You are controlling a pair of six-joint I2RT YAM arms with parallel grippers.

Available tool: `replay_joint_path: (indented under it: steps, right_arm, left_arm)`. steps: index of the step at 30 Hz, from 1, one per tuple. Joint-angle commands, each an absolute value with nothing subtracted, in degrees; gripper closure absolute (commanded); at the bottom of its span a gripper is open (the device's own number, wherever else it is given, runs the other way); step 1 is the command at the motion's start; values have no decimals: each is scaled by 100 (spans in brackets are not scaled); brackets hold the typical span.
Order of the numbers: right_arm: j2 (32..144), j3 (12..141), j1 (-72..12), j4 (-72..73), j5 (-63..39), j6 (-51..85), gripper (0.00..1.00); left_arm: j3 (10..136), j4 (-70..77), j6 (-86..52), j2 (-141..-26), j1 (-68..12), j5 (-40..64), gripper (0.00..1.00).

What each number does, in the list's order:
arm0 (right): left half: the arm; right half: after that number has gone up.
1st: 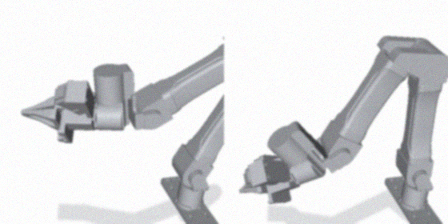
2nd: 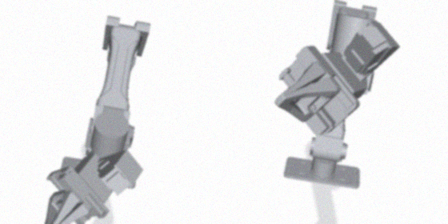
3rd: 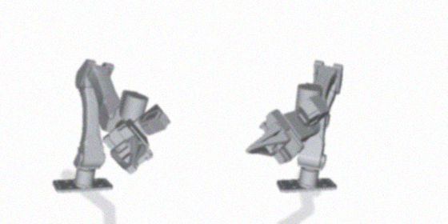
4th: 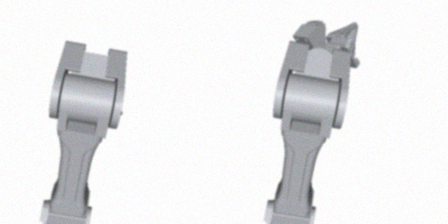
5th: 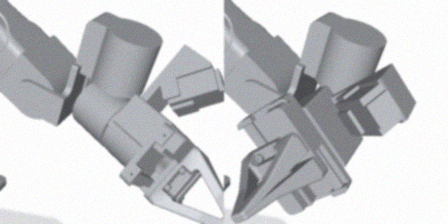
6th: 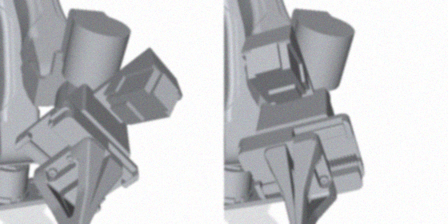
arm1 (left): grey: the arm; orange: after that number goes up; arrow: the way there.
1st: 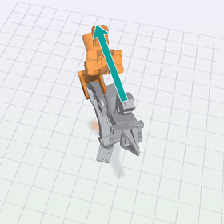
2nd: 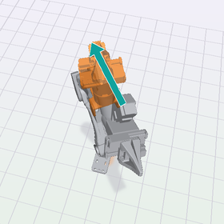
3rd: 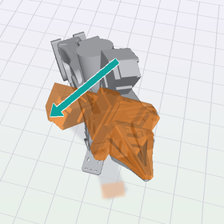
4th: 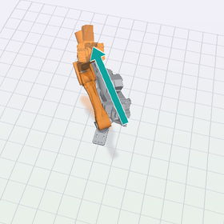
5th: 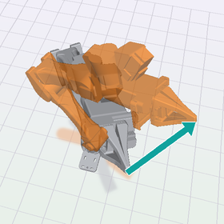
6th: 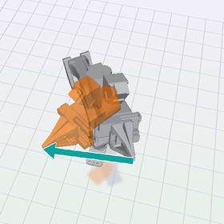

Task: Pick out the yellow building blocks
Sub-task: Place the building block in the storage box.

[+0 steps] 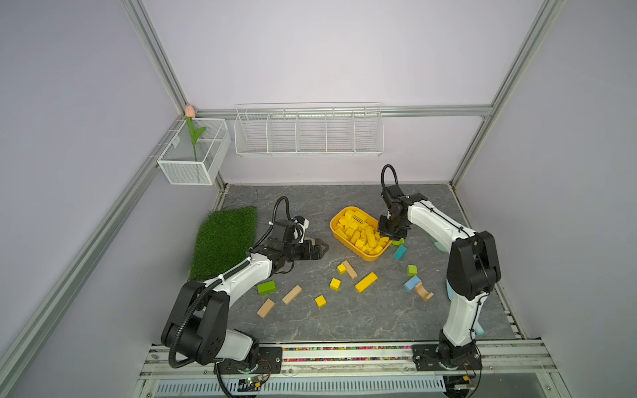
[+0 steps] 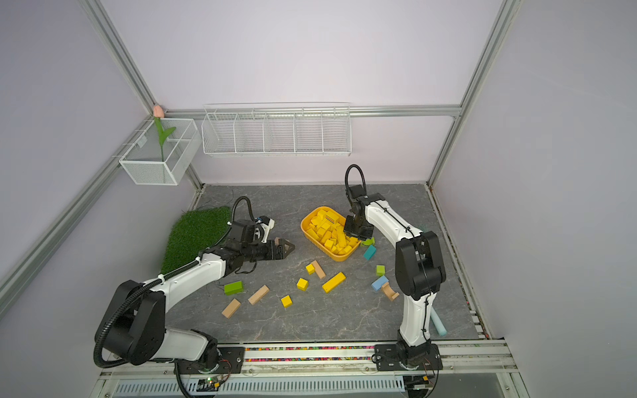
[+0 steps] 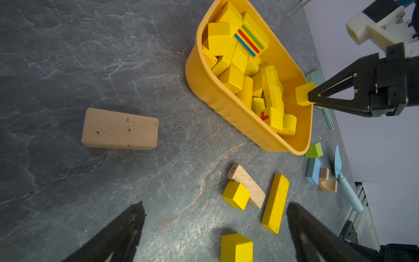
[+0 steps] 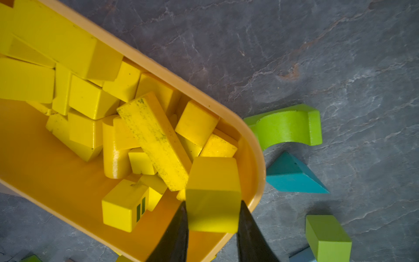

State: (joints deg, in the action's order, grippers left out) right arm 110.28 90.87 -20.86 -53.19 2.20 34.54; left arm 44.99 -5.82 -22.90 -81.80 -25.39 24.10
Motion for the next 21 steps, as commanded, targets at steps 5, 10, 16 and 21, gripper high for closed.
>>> replay_joint_path:
  steps: [5, 10, 16, 21]
  right_arm:
    - [11127, 9206, -2065, -5445, 378, 3543, 60]
    - [11085, 9202, -2058, -5616, 422, 3521, 60]
    - [10955, 9126, -2057, -5638, 413, 3468, 60]
    - [10557, 8833, -2057, -5552, 404, 3377, 59]
  left_arm:
    - [4541, -457, -2346, -8222, -2496, 2487, 0]
    - [4537, -457, -2346, -8218, -2491, 2487, 0]
    - [4528, -450, -2354, -8210, -2493, 2465, 0]
    - [4534, -457, -2359, -8209, -2492, 2442, 0]
